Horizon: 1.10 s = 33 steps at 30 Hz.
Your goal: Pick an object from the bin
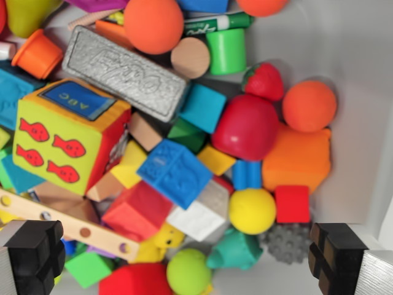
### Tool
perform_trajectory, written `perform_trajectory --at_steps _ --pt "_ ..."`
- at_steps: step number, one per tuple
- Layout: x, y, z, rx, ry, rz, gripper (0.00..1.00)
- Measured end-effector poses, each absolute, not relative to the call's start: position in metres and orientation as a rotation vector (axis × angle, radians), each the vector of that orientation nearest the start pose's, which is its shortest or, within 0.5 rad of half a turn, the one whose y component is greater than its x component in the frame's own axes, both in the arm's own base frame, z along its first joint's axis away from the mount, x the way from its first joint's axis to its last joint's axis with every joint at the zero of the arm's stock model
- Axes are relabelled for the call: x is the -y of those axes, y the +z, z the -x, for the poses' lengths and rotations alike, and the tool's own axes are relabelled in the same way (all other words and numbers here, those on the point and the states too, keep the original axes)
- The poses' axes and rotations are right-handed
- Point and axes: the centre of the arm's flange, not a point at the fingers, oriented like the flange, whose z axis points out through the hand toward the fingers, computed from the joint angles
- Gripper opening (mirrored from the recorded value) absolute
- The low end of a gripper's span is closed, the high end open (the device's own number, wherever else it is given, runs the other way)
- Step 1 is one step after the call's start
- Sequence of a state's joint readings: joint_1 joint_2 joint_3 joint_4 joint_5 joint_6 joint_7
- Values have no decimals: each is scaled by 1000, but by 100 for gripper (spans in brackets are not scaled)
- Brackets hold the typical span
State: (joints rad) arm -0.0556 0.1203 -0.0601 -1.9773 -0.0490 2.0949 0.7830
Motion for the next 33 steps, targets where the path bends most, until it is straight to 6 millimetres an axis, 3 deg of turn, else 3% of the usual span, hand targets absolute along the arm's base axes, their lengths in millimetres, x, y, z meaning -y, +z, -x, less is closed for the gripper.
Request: perform_trajectory --at_steps 20,33 --pt "45 381 -576 -1461 -15 2828 100" --pt "15 347 -574 -1598 -7 2738 100"
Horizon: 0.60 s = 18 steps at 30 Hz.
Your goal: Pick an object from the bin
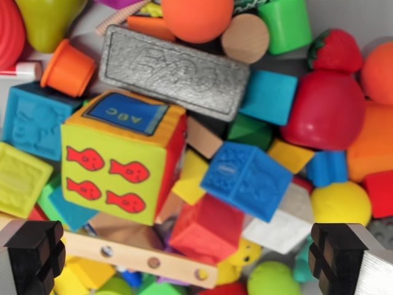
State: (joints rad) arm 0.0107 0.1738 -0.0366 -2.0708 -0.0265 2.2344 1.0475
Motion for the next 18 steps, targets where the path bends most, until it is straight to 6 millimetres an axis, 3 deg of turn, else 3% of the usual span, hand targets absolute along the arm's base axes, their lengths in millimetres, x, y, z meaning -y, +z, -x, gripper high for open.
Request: perform_trajectory --at_steps 18 --pt "-33 292 -572 -1811 4 2577 100"
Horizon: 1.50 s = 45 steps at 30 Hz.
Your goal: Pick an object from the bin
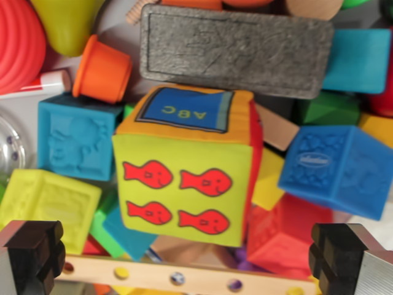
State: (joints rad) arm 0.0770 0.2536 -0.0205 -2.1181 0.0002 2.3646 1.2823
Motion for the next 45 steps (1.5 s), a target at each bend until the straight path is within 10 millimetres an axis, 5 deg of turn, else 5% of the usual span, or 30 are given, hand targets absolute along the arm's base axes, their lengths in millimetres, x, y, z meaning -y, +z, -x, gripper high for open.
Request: perform_trajectory --at_steps 18,30,31,45 --pt "-41 225 -571 -1847 7 2548 100" --pt "-41 204 -571 -1849 5 2547 100" --pt "-41 203 -571 -1849 5 2547 0" --pt "-41 203 -571 -1849 5 2547 0"
